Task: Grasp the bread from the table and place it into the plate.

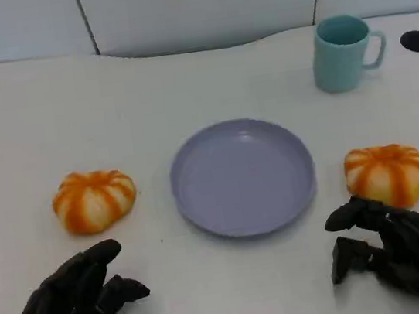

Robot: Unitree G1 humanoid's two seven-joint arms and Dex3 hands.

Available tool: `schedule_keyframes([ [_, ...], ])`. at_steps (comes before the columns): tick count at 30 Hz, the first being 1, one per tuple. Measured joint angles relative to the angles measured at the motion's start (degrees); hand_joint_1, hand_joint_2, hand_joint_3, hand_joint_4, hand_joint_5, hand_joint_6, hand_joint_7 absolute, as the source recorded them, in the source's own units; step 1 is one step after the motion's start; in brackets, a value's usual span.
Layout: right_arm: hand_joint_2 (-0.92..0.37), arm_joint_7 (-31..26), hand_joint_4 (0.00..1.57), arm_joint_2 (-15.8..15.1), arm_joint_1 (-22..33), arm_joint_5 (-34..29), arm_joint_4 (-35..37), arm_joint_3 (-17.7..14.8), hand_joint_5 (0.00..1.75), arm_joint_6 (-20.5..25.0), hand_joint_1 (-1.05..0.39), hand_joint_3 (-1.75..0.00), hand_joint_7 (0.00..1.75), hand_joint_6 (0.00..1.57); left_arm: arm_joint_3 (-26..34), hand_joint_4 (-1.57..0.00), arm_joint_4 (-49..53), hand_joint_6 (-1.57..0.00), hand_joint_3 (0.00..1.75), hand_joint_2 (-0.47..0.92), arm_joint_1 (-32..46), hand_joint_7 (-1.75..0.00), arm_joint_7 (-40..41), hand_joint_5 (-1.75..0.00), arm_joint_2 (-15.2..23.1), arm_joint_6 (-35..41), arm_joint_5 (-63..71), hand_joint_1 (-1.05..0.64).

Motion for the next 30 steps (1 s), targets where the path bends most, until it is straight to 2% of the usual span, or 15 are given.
schedule_keyframes([
  [6, -0.92, -0.2, 0.62, 0.0, 0.1, 0.0, -0.2, 0.0, 1.52, 0.2, -0.51, -0.28, 1.05, 0.61, 0.0, -0.81, 0.1, -1.20, 0.00, 0.85, 0.0, -0.01, 0.0, -1.15, 0.0, -0.5, 0.1, -0.52],
  [10, -0.92, -0.2, 0.62, 0.0, 0.1, 0.0, -0.2, 0.0, 1.52, 0.1, -0.52, -0.28, 1.06, 0.61, 0.1, -0.85, 0.4, -1.21, 0.00, 0.84, 0.0, -0.01, -0.1, -1.05, 0.0, -0.5, -0.3, -0.52],
  [16, -0.92, -0.3, 0.62, 0.0, 0.2, -0.1, -0.4, 0.0, 1.52, 0.2, -0.52, -0.28, 1.05, 0.61, 0.1, -0.84, 0.4, -1.20, 0.00, 0.83, 0.0, -0.01, -0.1, -1.05, 0.0, -0.5, -0.3, -0.53],
  [24, -0.92, -0.4, 0.62, 0.1, 0.1, -0.1, -0.4, 0.1, 1.51, 0.2, -0.51, -0.27, 1.04, 0.61, 0.1, -0.76, 0.0, -1.20, 0.01, 0.83, 0.1, 0.00, 0.2, -1.18, 0.0, -0.5, -0.2, -0.55],
  [26, -0.92, -0.5, 0.62, 0.1, 0.1, -0.1, -0.4, 0.1, 1.51, 0.2, -0.51, -0.28, 1.04, 0.61, -0.3, -0.74, -0.4, -1.18, 0.02, 0.86, 0.4, 0.00, 0.5, -1.17, -0.1, -1.6, 0.6, -0.59],
  [30, -0.92, -0.5, 0.61, 0.1, -0.1, -0.1, -0.1, 0.1, 1.51, 0.1, -0.52, -0.28, 1.05, 0.61, -1.4, -0.72, -2.0, -1.16, 0.02, 0.89, 0.9, 0.00, 0.5, -1.16, -0.3, -8.8, 3.1, -0.61],
])
